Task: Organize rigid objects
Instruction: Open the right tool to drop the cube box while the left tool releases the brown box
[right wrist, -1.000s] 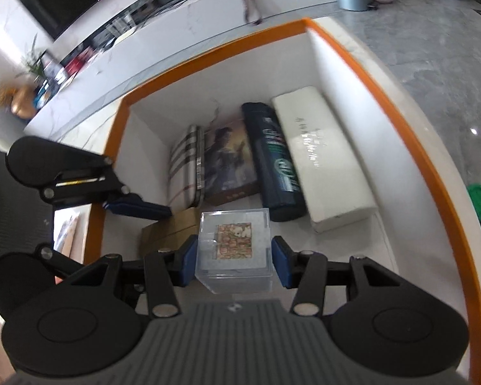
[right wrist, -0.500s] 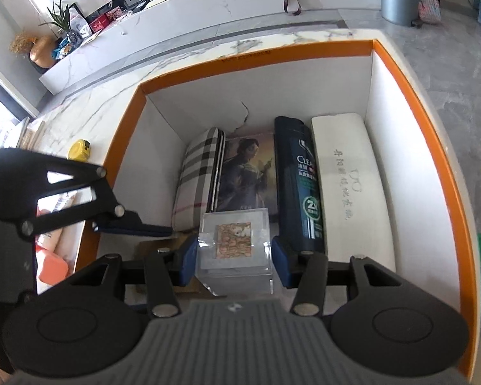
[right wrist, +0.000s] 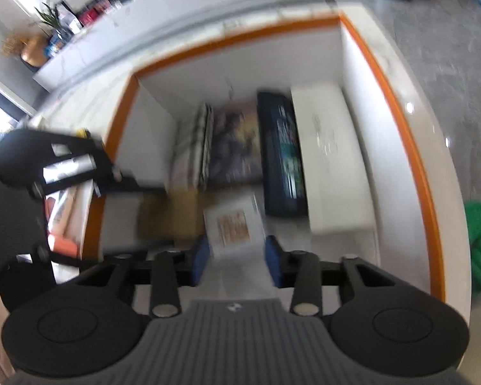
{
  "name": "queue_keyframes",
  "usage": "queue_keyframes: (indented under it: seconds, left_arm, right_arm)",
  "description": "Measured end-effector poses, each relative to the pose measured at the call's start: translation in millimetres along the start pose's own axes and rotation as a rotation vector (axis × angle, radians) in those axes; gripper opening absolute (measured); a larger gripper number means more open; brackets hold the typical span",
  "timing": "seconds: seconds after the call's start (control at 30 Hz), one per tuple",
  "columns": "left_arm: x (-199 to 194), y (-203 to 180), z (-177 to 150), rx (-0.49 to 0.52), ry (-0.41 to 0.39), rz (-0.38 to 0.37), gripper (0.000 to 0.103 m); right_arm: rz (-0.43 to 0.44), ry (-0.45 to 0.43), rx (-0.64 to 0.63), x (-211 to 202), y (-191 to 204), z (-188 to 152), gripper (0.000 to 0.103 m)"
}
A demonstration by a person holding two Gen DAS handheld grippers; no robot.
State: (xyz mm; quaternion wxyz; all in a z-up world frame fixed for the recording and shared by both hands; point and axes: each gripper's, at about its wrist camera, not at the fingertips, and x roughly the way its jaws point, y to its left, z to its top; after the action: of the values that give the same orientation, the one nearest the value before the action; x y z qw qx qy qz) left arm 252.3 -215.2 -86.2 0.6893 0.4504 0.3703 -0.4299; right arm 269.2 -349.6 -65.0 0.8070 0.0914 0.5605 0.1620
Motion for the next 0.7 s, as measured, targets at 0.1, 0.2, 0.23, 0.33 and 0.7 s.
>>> queue_keyframes:
  seconds: [0.1,0.2,0.23,0.33,0.7]
  left_arm:
    - [-1,0,1,0.003,0.005,0.003,0.048]
    - [-2,-1,1,0.005,0.008,0.004,0.045]
    - [-2,-2,1,0.002,0.009,0.004,0.044]
    - [-4,-2,-2,-0.013,0.005,0.002,0.043]
    - [-7,-3,-4,-0.033,-0.009,-0.003,0.043]
  right_arm:
    - [0.002,0.032,0.009,8,-1,-6,0.022]
    - [-0.002,0.031,0.006,16,0,-6,0.015]
    - [-0.007,0.031,0.005,18,1,-4,0.015]
    - [-0.006,0.027,-0.009,24,6,0,0.013]
    - [-0.047,0.004,-0.098,28,21,3,0.012]
